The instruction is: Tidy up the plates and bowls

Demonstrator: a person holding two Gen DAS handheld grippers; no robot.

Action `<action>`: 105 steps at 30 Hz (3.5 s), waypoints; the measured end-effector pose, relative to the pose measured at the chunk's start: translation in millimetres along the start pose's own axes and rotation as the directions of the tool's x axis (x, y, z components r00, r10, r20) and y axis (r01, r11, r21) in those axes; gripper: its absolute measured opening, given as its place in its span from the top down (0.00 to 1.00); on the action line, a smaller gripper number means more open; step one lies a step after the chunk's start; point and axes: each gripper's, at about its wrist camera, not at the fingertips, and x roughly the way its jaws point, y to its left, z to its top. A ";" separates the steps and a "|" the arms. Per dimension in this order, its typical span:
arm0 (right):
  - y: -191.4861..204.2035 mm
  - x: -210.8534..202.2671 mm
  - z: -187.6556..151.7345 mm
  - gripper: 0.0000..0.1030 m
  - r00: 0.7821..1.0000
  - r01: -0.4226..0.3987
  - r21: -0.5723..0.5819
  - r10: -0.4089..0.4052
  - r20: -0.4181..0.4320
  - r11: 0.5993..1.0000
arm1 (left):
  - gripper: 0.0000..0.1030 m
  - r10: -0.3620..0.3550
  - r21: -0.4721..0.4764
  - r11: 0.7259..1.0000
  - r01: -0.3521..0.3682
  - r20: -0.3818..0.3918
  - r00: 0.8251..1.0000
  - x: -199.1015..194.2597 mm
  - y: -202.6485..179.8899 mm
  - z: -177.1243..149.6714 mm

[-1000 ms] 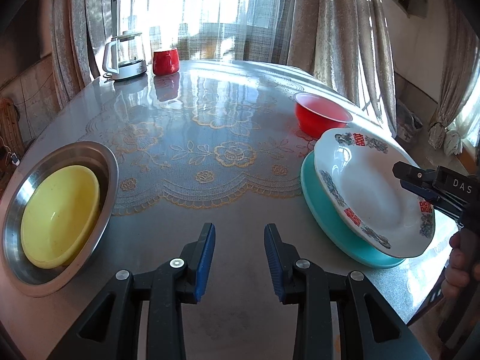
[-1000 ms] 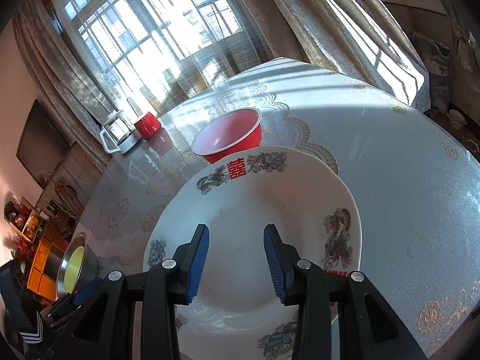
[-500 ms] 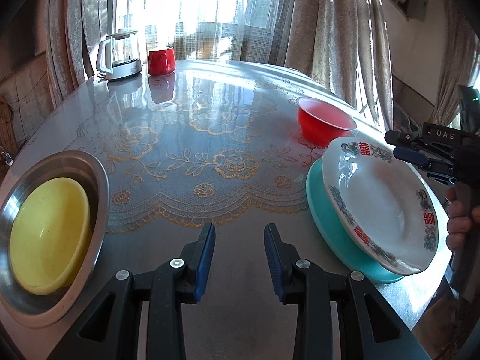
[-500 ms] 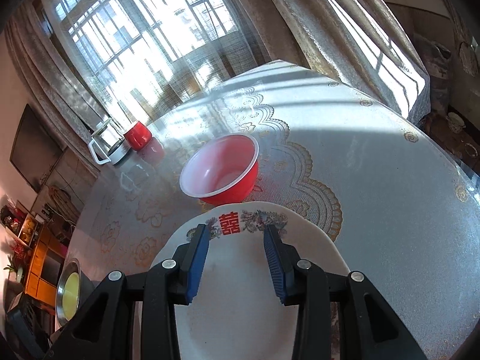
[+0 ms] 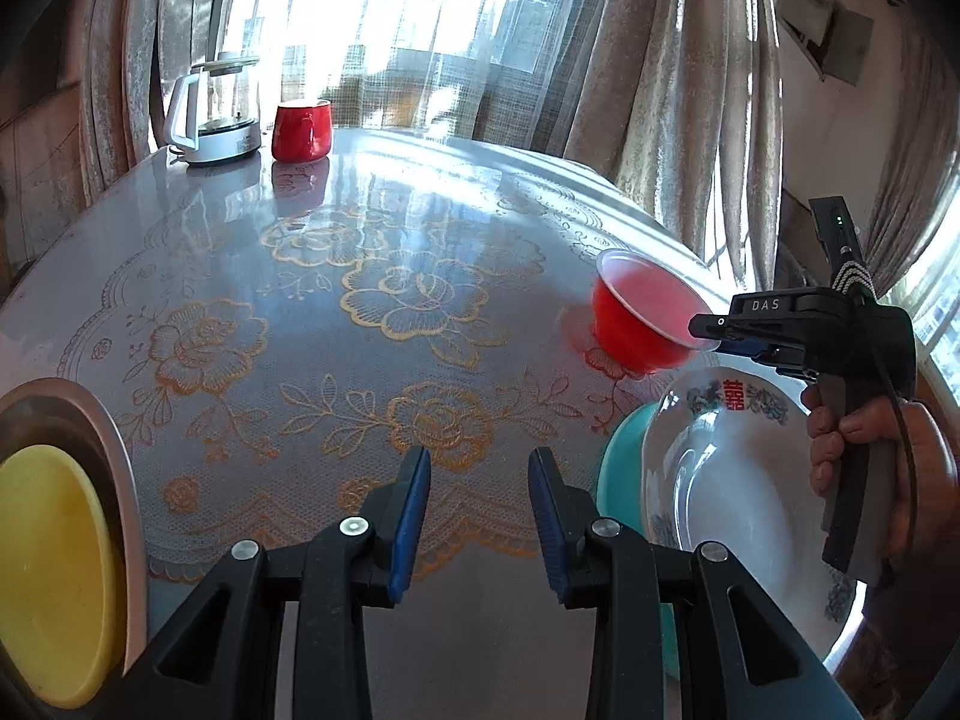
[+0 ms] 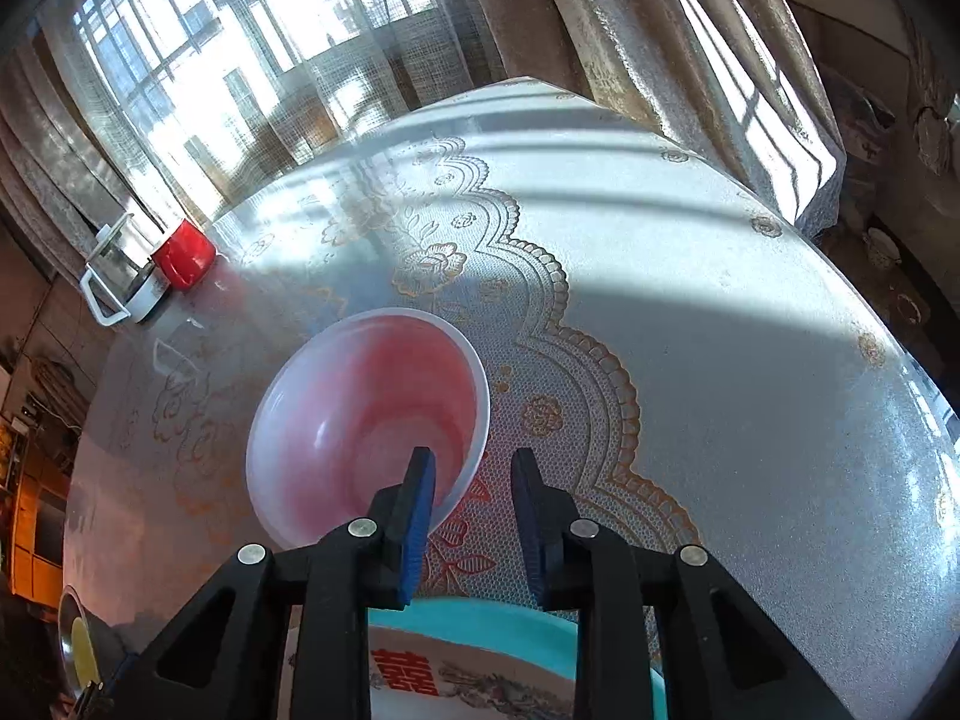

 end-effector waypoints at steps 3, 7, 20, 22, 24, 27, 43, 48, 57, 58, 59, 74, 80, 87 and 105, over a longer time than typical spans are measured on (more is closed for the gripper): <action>8.6 7.1 -0.2 0.89 1.000 -0.011 -0.059 0.010 -0.017 0.998 | 0.67 -0.016 -0.018 1.000 0.016 -0.005 1.000 6.2 2.7 4.9; 26.4 5.7 -5.4 0.89 0.996 -0.080 -0.122 0.075 -0.040 0.989 | 0.66 -0.027 -0.048 0.998 0.027 -0.002 1.000 9.6 6.5 9.4; 100.4 15.3 -34.3 0.80 0.965 -0.238 -0.328 0.183 -0.189 0.914 | 0.62 -0.040 -0.156 0.987 0.041 0.009 0.999 15.9 27.6 23.0; 100.4 10.7 -33.7 0.76 0.965 -0.245 -0.320 0.198 -0.172 0.915 | 0.62 -0.038 -0.170 0.985 0.039 0.011 0.999 17.2 28.8 26.2; 98.5 2.6 -30.8 0.71 0.968 -0.245 -0.315 0.213 -0.133 0.917 | 0.62 -0.033 -0.185 0.982 0.035 0.017 0.999 18.8 29.9 30.3; 93.2 -8.6 -28.4 0.70 0.971 -0.238 -0.303 0.222 -0.086 0.923 | 0.64 -0.045 -0.210 0.977 0.045 0.008 0.999 26.2 30.4 36.0; 100.0 -13.4 -42.5 0.91 0.983 -0.179 -0.349 0.176 -0.040 0.920 | 0.80 -0.046 -0.169 0.985 0.039 -0.037 0.998 36.8 13.9 27.6; 112.0 -21.8 -51.6 0.90 0.977 -0.212 -0.369 0.209 -0.049 0.905 | 0.80 -0.006 -0.138 0.990 0.002 -0.026 1.000 16.8 16.4 14.6; 124.5 -37.6 -77.5 0.90 0.962 -0.272 -0.383 0.253 -0.100 0.883 | 0.81 -0.003 -0.130 0.991 0.000 -0.018 1.000 -22.6 26.5 -14.0; 125.1 -39.4 -80.4 0.90 0.961 -0.276 -0.383 0.256 -0.104 0.881 | 0.81 0.000 -0.125 0.992 -0.002 -0.016 1.000 -27.1 25.4 -17.6; 125.2 -41.7 -83.4 0.89 0.959 -0.283 -0.383 0.261 -0.110 0.880 | 0.81 0.004 -0.121 0.993 -0.005 -0.015 1.000 -31.6 24.9 -20.9; 120.8 -89.8 -137.9 0.89 0.928 -0.373 -0.410 0.329 -0.176 0.832 | 0.81 -0.020 -0.116 0.993 0.014 -0.051 0.999 -84.6 24.2 -73.2; 118.5 -90.0 -156.0 0.83 0.917 -0.396 -0.394 0.341 -0.205 0.829 | 0.81 -0.012 -0.126 0.992 0.005 -0.055 0.998 -94.1 26.8 -85.9; 116.5 -85.1 -171.2 0.78 0.906 -0.418 -0.355 0.358 -0.224 0.836 | 0.81 -0.006 -0.163 0.987 -0.005 -0.065 0.998 -89.9 33.9 -94.8; 99.8 -85.3 -190.1 0.70 0.902 -0.430 -0.253 0.399 -0.165 0.867 | 0.75 -0.020 -0.205 0.979 0.020 0.000 1.000 -85.8 45.6 -93.8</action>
